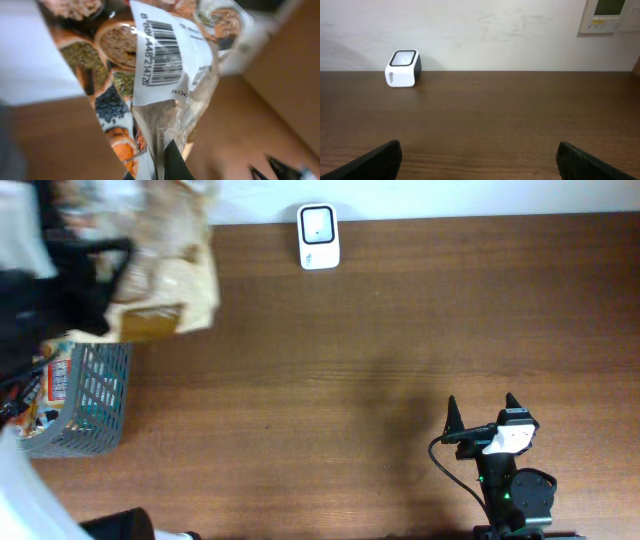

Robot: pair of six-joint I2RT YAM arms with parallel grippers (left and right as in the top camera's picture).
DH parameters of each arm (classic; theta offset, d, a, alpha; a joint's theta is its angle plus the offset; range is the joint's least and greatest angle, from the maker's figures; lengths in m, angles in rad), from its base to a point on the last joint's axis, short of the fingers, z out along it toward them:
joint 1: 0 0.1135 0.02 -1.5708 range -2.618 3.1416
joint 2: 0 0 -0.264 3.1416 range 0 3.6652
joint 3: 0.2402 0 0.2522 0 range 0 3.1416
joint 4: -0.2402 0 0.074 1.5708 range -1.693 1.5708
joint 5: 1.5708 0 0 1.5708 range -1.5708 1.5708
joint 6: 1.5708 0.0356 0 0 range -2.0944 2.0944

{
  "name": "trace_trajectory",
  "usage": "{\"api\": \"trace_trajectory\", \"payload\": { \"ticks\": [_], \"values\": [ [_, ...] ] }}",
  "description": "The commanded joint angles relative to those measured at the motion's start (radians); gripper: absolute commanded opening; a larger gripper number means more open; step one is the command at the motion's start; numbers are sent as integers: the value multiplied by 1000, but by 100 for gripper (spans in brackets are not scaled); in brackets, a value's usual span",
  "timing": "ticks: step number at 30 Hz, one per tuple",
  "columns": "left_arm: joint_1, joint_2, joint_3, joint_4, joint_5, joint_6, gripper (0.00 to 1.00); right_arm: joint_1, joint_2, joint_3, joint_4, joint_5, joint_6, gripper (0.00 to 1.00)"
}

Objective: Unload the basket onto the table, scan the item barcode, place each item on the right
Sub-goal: 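Lift the brown snack bag out and place it on the table center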

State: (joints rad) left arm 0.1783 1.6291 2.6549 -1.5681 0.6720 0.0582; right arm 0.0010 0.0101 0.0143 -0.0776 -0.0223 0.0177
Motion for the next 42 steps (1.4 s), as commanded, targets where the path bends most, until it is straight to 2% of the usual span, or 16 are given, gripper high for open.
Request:
{"api": "trace_trajectory", "payload": {
  "ticks": [1,3,5,8,12,14,21,25,26,27,29,31,33,36,42],
  "values": [
    [-203,69,-77,-24,-349,-103,0,5,-6,-9,-1,8,-6,98],
    [-301,92,-156,-19,-540,-206,0,5,-6,-9,-2,8,-6,98],
    [-376,116,-257,-7,-621,-295,0,5,-6,-9,-1,8,-6,98],
    [-452,150,-449,67,-672,-425,0,5,-6,-9,-2,8,-6,98],
    [-503,198,-732,247,-667,-606,0,5,-6,-9,-2,8,-6,98],
    [-528,229,-867,354,-615,-688,0,5,-6,-9,-1,8,-6,98],
    [-607,339,-1124,797,-265,-699,0,5,-6,-9,-1,8,-6,98],
    [-647,393,-1129,853,-247,-699,1,5,-6,-9,-1,8,-6,98],
    [-654,401,-1129,866,-251,-698,14,5,-6,-9,-1,8,-6,98],
    [-655,402,-1129,875,-256,-697,38,5,-6,-9,-1,8,-6,98],
    [-650,399,-1124,879,-284,-688,65,5,-6,-9,-1,8,-6,98],
    [-631,394,-1103,869,-283,-633,77,5,-6,-9,-2,8,-6,99],
    [-607,383,-1070,827,-288,-598,79,5,-6,-9,-2,8,-6,99],
    [-566,350,-988,717,-335,-566,77,5,-6,-9,-2,8,-6,98],
    [-497,245,-657,407,-631,-406,65,5,-6,-9,-1,8,-6,98]
  ]
}}
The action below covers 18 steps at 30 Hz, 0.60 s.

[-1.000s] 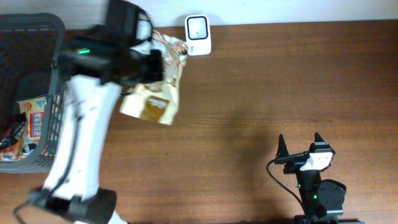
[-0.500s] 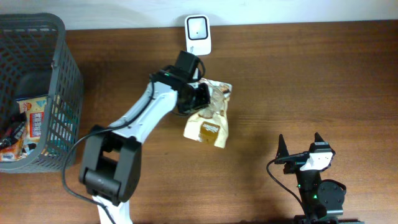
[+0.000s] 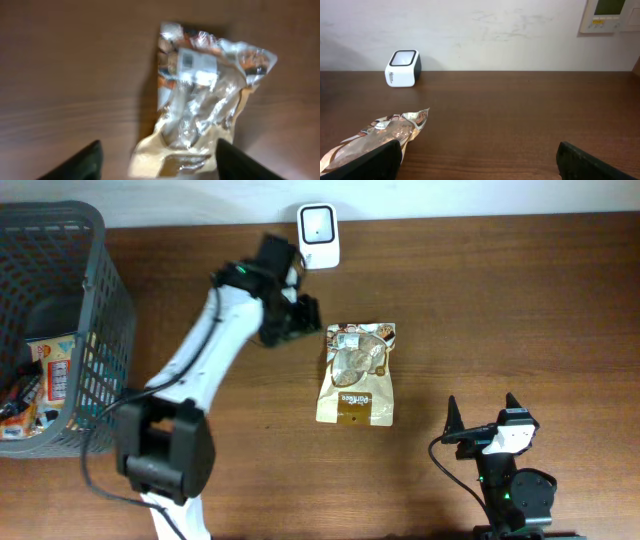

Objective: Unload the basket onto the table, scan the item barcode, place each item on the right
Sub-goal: 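Lift the brown snack bag out and place it on the table center, then return the left gripper to the basket and grasp the yellow wipes pack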

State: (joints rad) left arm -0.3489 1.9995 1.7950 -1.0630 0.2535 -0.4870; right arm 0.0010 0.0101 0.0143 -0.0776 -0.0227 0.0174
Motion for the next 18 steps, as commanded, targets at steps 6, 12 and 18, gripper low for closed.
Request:
{"api": "trace_trajectory", "payload": {
  "ticks": [6,12,18],
  "values": [
    [149,-217,634,-372,-575,356,77,5,-6,-9,-2,9,-6,98],
    [447,-275,794,-458,-717,362,93,5,-6,-9,-1,9,-6,98],
    [824,-251,690,-464,-457,362,86,5,-6,-9,-1,9,-6,99]
  ]
}}
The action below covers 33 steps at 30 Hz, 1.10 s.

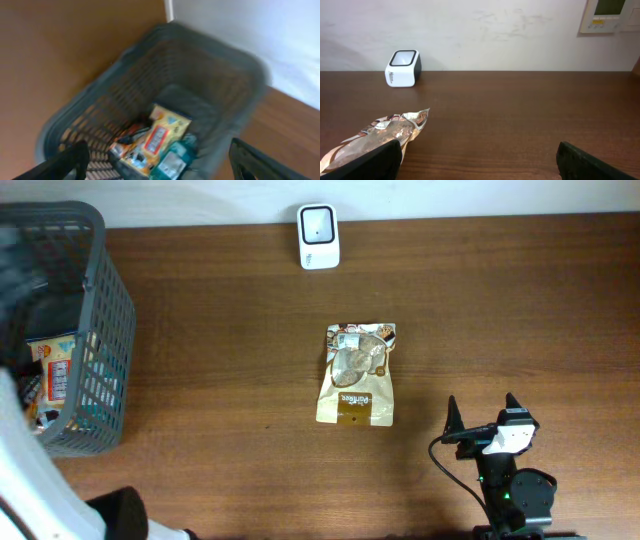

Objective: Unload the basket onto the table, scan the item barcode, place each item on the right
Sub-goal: 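Return the left gripper to the basket and grasp the yellow wipes pack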

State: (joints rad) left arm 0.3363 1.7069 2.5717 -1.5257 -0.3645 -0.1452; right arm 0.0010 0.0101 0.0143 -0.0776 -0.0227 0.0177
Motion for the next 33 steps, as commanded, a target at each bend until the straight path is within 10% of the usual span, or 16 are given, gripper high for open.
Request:
{"api": "trace_trajectory", "payload": {
  "ticks": [1,13,33],
  "values": [
    [163,48,-123,6,170,20,86,5,-6,-9,-2,8,-6,98],
    [202,145,-743,374,62,21,81,5,-6,-9,-1,9,-6,98],
    [223,538,-802,576,99,140,82,5,-6,-9,-1,9,-6,98]
  ]
}}
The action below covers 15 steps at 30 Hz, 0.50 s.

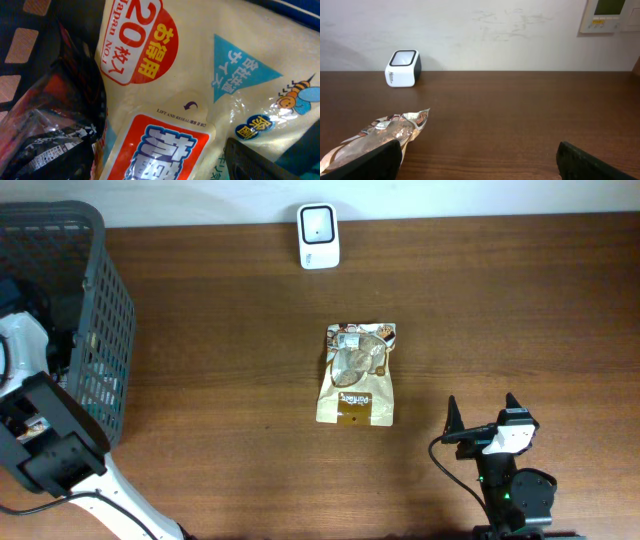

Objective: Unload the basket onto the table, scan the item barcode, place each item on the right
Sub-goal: 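Return the left gripper to the basket and grasp the yellow wipes pack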

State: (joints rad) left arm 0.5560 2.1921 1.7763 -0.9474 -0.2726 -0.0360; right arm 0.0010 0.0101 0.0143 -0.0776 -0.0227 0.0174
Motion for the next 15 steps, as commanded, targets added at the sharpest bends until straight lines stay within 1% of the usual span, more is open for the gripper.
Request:
{"api": "trace_trajectory", "payload": {
  "ticks": [1,2,4,5,6,7,11,15],
  "values": [
    [4,62,-7,-4,6,31,82,5,-6,-9,-1,9,-6,98],
    [5,73,-7,-7,8,30,78,5,-6,-9,-2,8,-6,98],
    [5,91,-7,-18,16,30,63,5,-6,-9,-1,9,-6,98],
    [5,97,-7,-24,26,30,39,5,-6,-9,-1,9,-6,98],
    [5,100,-7,-27,26,30,18,5,-6,-9,-2,9,-6,98],
    [5,100,-7,-30,26,30,1,5,-6,-9,-2,9,-6,98],
    [5,78,-5,-42,39,29,0,5,-6,-9,-2,8,-5,98],
    [5,2,60,-92,132,29,0,5,-6,-9,-1,9,-5,98]
  ]
}}
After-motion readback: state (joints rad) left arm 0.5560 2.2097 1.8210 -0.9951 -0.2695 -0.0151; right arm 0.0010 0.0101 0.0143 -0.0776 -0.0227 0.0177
